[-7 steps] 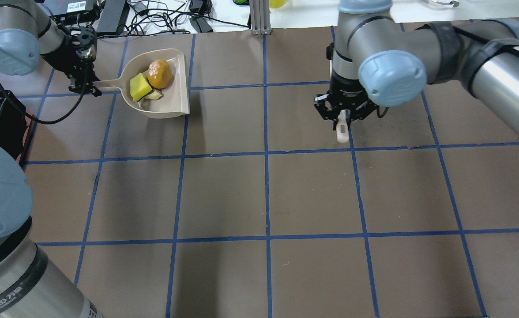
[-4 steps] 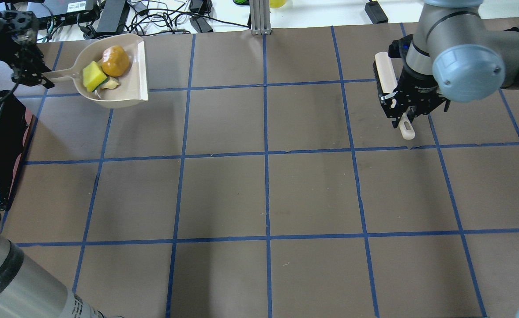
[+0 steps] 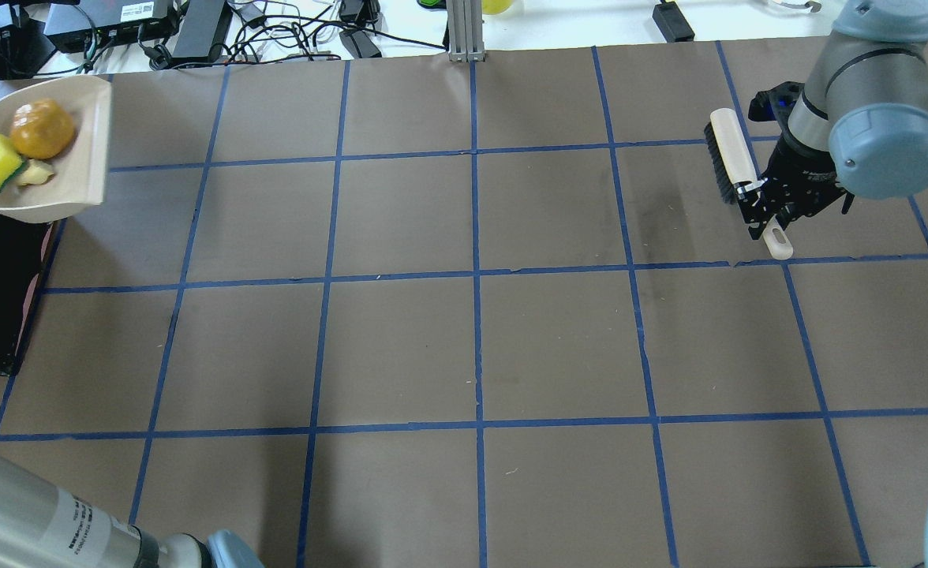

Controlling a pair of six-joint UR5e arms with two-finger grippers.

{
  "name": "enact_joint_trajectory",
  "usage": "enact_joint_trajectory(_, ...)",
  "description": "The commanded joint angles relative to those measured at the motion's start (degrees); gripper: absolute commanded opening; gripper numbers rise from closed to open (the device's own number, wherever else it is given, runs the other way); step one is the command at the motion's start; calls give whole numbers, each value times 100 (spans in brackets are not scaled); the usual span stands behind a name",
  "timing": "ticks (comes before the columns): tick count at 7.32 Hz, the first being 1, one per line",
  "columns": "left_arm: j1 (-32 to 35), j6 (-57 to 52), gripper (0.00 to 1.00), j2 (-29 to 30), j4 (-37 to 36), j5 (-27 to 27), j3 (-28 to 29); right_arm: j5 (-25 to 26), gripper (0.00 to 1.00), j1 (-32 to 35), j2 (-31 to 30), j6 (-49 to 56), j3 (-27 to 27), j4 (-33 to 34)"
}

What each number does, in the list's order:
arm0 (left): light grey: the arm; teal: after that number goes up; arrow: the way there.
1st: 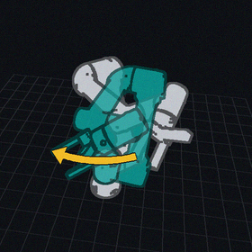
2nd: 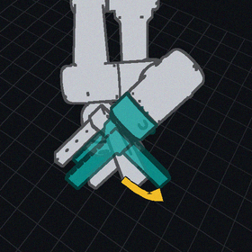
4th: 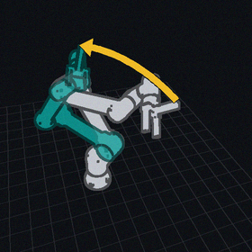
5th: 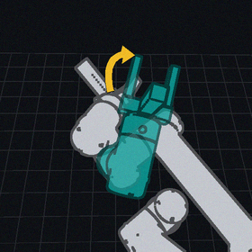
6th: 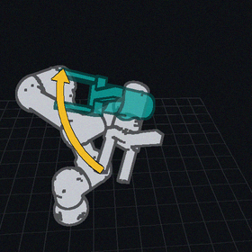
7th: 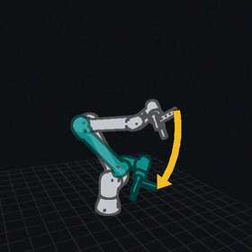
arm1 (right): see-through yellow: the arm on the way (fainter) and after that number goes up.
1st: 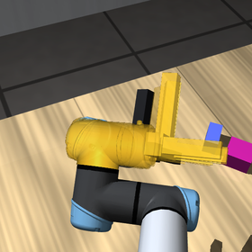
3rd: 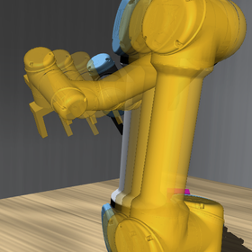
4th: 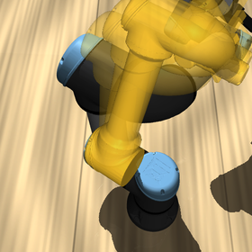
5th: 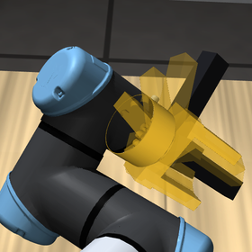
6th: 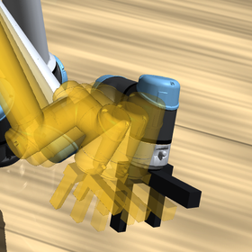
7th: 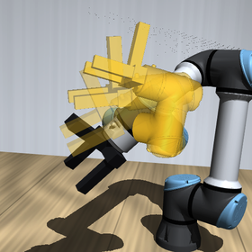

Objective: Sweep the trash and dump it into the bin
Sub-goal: 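Tilt the dustpan over the black bin with the left gripper to dump the items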

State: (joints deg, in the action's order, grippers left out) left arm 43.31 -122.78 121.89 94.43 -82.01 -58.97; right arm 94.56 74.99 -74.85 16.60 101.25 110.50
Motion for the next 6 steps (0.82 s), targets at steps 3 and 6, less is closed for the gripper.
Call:
enact_joint_trajectory(3, -1324, -1378, 0, 378, -90, -438, 789, 71, 0, -415, 366, 71, 52, 208)
enact_joint_trajectory(6, -1317, -1607, 0, 704, -628, -1692, 1070, 80, 0, -415, 419, 80, 70, 208)
